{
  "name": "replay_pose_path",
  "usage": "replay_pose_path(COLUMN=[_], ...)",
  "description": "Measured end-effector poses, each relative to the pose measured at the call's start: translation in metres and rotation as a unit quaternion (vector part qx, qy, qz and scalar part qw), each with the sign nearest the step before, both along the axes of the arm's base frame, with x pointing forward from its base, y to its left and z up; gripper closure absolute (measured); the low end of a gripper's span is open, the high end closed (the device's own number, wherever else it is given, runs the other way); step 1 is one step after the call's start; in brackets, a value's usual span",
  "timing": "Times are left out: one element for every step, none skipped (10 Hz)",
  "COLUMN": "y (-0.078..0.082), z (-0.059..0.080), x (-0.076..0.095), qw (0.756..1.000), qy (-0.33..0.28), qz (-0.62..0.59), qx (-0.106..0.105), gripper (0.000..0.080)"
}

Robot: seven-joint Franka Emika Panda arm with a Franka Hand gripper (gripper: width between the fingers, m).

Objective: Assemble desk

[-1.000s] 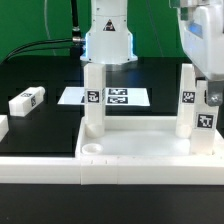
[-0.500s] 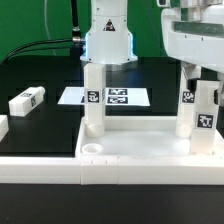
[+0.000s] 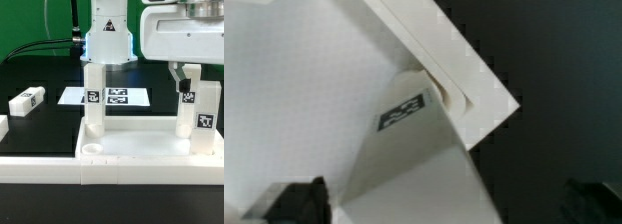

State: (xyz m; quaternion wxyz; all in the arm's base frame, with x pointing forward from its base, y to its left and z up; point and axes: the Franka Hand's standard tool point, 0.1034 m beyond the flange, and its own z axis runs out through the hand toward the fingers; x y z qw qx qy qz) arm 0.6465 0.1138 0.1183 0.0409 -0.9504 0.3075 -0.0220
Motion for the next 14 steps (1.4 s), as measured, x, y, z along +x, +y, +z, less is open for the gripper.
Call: replay_pose_path(y=[0.002, 0.003, 0.002, -0.001, 0.0, 0.0, -0.001, -0.002, -0.002, -0.002, -0.004, -0.005, -0.007, -0.009], z=[0.0, 0.0, -0.001, -0.001, -0.001, -0.001, -0.001, -0.001, -0.001, -0.001, -0.002, -0.002, -0.002, -0.002], x=[0.0, -0.001, -0.001, -0.001, -0.001, -0.001, -0.001, -0.001, -0.001, -0.001, -0.001, -0.001, -0.001, -0.002], qw=[0.999, 0.996, 0.993, 0.993, 0.993, 0.993, 0.993, 0.993, 0.993, 0.995, 0.997, 0.999, 1.0, 0.995], qy=[-0.003, -0.005, -0.006, -0.006, -0.006, -0.006, -0.006, -0.006, -0.006, -0.005, -0.004, -0.004, -0.001, 0.003], qz=[0.047, 0.087, 0.116, 0.115, 0.115, 0.115, 0.115, 0.114, 0.114, 0.097, 0.071, 0.045, -0.03, -0.096], qx=[-0.006, -0.014, -0.017, -0.017, -0.017, -0.017, -0.018, -0.018, -0.018, -0.016, -0.011, -0.004, 0.005, 0.014], gripper=[0.015, 0.015, 0.015, 0.015, 0.0266, 0.0401, 0.0401, 0.0511, 0.0511, 0.0511, 0.0511, 0.0511, 0.0511, 0.0511])
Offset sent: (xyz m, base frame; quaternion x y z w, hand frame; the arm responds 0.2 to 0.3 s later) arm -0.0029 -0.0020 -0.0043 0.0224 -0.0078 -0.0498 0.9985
